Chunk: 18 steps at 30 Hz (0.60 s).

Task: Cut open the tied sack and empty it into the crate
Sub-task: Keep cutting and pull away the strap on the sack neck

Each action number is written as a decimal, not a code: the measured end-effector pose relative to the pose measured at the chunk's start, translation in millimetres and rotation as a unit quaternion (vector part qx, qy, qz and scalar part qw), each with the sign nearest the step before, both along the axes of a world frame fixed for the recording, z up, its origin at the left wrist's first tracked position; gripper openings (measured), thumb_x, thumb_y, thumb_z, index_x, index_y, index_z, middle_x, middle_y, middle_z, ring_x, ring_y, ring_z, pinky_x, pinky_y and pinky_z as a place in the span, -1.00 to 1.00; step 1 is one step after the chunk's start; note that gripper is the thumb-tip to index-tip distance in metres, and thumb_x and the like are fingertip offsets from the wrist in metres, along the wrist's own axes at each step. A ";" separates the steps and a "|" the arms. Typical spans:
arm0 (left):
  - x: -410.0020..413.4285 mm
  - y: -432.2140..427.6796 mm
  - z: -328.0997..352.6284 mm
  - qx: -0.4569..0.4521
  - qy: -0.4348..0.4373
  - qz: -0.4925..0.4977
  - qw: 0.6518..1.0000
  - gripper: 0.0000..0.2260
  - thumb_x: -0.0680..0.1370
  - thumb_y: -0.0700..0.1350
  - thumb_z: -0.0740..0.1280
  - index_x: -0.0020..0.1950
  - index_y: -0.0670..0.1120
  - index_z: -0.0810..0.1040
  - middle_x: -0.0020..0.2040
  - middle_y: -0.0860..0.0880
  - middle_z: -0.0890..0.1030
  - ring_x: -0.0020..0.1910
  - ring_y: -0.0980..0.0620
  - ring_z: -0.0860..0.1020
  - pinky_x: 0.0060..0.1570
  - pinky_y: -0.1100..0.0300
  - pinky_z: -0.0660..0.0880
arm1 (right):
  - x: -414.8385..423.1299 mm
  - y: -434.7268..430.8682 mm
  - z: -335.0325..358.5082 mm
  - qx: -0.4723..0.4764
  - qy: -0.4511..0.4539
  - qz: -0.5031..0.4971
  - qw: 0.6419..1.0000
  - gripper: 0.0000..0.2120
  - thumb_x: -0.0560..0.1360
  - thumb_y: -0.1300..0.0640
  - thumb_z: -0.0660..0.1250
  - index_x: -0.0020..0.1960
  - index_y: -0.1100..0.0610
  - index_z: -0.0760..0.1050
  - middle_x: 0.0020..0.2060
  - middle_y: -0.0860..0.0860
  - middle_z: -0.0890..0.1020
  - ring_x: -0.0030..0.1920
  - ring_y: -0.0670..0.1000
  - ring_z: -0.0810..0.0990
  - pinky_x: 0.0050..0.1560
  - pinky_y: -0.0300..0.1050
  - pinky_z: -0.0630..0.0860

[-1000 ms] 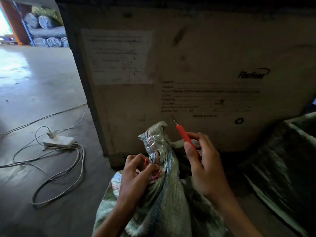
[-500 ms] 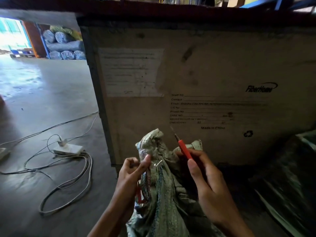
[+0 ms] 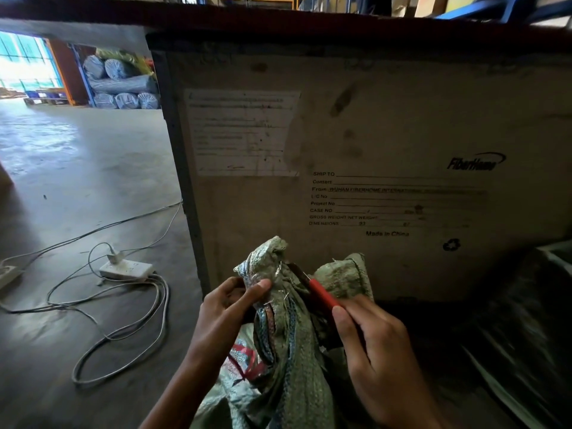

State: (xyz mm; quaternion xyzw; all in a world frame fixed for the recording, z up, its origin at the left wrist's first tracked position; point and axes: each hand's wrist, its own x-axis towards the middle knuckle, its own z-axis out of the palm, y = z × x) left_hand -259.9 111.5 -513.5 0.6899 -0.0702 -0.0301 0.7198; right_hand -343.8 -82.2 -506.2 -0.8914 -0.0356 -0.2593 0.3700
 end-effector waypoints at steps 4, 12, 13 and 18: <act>-1.3 -1.2 -0.5 0.005 -0.030 -0.002 1.000 -0.66 0.43 0.02 0.43 0.07 -0.18 0.68 -0.15 -0.04 0.78 -0.24 0.12 0.73 -0.30 0.40 0.55 | -0.3 1.3 2.3 0.005 -0.006 0.005 1.000 -0.72 0.65 0.00 0.12 -0.01 -0.02 0.60 -0.20 -0.19 0.52 -0.15 -0.13 0.54 -0.23 -0.36 0.42; -3.4 -5.0 -4.7 0.011 -0.048 -0.013 0.999 -0.68 0.47 -0.03 0.43 0.13 -0.19 0.66 -0.12 -0.05 0.78 -0.22 0.10 0.73 -0.26 0.34 0.58 | -2.7 2.7 7.2 0.004 -0.021 0.007 1.000 -0.76 0.63 -0.02 0.13 -0.03 -0.08 0.56 -0.21 -0.21 0.51 -0.14 -0.13 0.54 -0.22 -0.44 0.37; -4.1 -5.7 -4.3 0.012 -0.049 -0.014 0.999 -0.67 0.47 -0.02 0.43 0.13 -0.20 0.66 -0.12 -0.05 0.78 -0.22 0.10 0.73 -0.25 0.33 0.58 | -2.8 2.4 7.6 0.004 -0.021 0.008 1.000 -0.76 0.63 -0.02 0.12 -0.03 -0.07 0.57 -0.21 -0.21 0.51 -0.14 -0.13 0.54 -0.22 -0.43 0.38; -5.8 -7.8 -6.2 0.017 -0.062 -0.017 0.998 -0.48 0.34 0.22 0.50 0.11 -0.13 0.66 -0.07 -0.04 0.78 -0.11 0.06 0.75 -0.16 0.29 0.62 | -3.2 0.5 8.6 0.008 -0.013 0.017 1.000 -0.73 0.63 -0.04 0.12 -0.02 -0.05 0.59 -0.20 -0.19 0.52 -0.13 -0.12 0.55 -0.23 -0.40 0.40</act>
